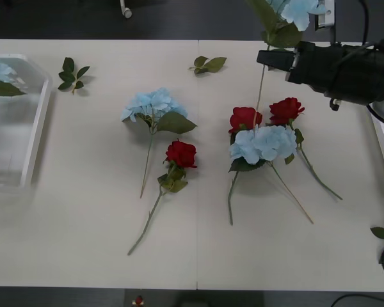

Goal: Put the red flowers into the right box and the blue flowers into the left box

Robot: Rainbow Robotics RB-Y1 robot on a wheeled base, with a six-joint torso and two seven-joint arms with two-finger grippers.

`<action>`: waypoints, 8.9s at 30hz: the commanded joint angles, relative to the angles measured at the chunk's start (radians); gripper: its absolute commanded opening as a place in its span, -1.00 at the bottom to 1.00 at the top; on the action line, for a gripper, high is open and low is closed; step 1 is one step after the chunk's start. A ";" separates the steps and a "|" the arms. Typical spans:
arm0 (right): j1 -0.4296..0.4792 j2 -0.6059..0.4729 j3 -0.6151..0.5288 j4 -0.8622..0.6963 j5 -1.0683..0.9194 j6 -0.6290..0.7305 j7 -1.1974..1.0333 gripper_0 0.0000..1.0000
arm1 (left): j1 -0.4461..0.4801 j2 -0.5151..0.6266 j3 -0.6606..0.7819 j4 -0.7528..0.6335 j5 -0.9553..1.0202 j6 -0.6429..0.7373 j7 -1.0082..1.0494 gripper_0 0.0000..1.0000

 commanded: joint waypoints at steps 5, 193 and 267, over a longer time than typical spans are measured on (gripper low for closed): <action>-0.078 0.203 -0.016 -0.025 0.038 -0.082 0.029 -1.00 | 0.010 -0.017 -0.038 -0.011 0.008 -0.115 -0.015 0.01; -0.476 -0.117 0.800 0.431 0.834 -0.051 -0.498 1.00 | 0.314 0.016 0.347 -0.379 -0.113 0.093 -0.101 -1.00; -0.419 -0.004 0.827 0.477 0.946 -0.089 -0.418 -1.00 | 0.338 -0.220 -0.300 -1.517 -0.109 0.514 1.068 1.00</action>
